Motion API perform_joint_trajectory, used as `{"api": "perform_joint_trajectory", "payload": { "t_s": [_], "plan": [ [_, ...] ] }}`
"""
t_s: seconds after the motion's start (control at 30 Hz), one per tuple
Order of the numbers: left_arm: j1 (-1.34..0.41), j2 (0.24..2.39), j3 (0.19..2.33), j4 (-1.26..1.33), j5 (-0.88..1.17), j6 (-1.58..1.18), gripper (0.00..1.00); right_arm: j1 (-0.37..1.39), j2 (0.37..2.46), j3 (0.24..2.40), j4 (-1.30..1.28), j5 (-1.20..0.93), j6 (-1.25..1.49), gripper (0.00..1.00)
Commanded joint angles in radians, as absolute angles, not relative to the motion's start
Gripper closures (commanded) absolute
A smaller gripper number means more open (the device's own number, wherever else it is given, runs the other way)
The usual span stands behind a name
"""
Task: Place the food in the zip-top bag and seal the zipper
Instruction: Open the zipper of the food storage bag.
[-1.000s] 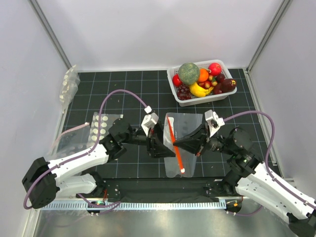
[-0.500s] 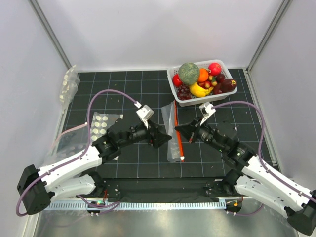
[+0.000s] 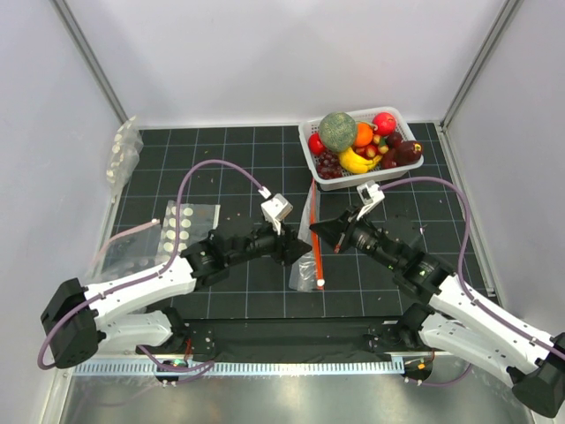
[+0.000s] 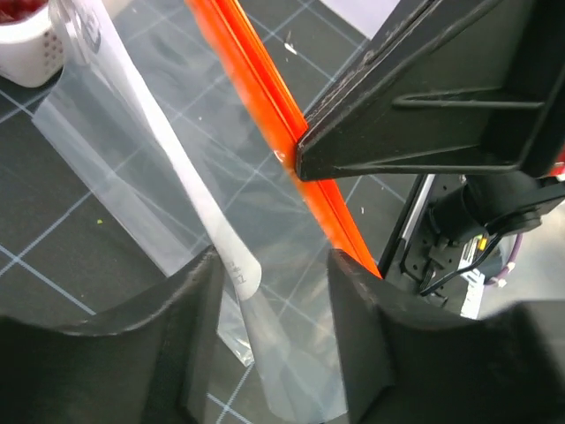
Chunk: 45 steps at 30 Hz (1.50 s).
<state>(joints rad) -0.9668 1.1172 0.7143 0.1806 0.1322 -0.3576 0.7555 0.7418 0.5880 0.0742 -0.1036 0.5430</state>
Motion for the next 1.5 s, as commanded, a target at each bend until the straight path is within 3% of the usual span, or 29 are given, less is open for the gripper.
{"api": "perform_joint_trajectory", "payload": {
  "t_s": [0.0, 0.13, 0.2, 0.23, 0.3, 0.33, 0.37, 0.53, 0.73, 0.83, 1.03, 1.23, 1.4, 1.43, 1.47],
  "plan": [
    [-0.969, 1.132, 0.759, 0.249, 0.169, -0.328, 0.54, 0.759, 0.759, 0.589, 0.169, -0.155, 0.583, 0.99],
    [-0.969, 1.138, 0.761, 0.247, 0.175, -0.308, 0.76, 0.759, 0.764, 0.586, 0.184, -0.179, 0.591, 0.99],
    [-0.969, 1.140, 0.759, 0.255, 0.201, -0.304, 0.96, 0.759, 0.765, 0.589, 0.183, -0.181, 0.589, 0.99],
    [-0.969, 1.140, 0.759, 0.259, 0.207, -0.304, 1.00, 0.759, 0.765, 0.591, 0.183, -0.193, 0.586, 0.99],
    [-0.969, 1.135, 0.756, 0.261, 0.218, -0.302, 1.00, 0.759, 0.762, 0.597, 0.175, -0.207, 0.572, 0.91],
    [-0.969, 1.129, 0.753, 0.267, 0.221, -0.305, 1.00, 0.759, 0.753, 0.597, 0.172, -0.209, 0.569, 0.74],
    [-0.968, 1.123, 0.740, 0.275, 0.228, -0.304, 1.00, 0.759, 0.749, 0.594, 0.172, -0.207, 0.565, 0.68],
    [-0.968, 1.039, 0.684, 0.366, 0.337, -0.290, 1.00, 0.758, 0.718, 0.577, 0.208, -0.250, 0.557, 0.65],
    [-0.966, 0.954, 0.624, 0.433, 0.400, -0.275, 1.00, 0.759, 0.669, 0.565, 0.271, -0.373, 0.568, 0.48],
    [-0.965, 0.933, 0.618, 0.433, 0.405, -0.270, 1.00, 0.759, 0.631, 0.558, 0.287, -0.409, 0.569, 0.49],
    [-0.965, 0.936, 0.623, 0.419, 0.377, -0.258, 1.00, 0.759, 0.592, 0.554, 0.304, -0.466, 0.569, 0.69],
    [-0.965, 0.930, 0.624, 0.417, 0.397, -0.253, 1.00, 0.759, 0.649, 0.571, 0.305, -0.506, 0.572, 0.78],
    [-0.965, 0.916, 0.618, 0.426, 0.428, -0.252, 1.00, 0.759, 0.641, 0.575, 0.279, -0.488, 0.552, 0.78],
    [-0.965, 0.911, 0.617, 0.429, 0.439, -0.250, 1.00, 0.759, 0.635, 0.577, 0.275, -0.479, 0.551, 0.73],
    [-0.965, 0.910, 0.617, 0.433, 0.452, -0.250, 1.00, 0.759, 0.621, 0.572, 0.264, -0.456, 0.548, 0.62]
  ]
}}
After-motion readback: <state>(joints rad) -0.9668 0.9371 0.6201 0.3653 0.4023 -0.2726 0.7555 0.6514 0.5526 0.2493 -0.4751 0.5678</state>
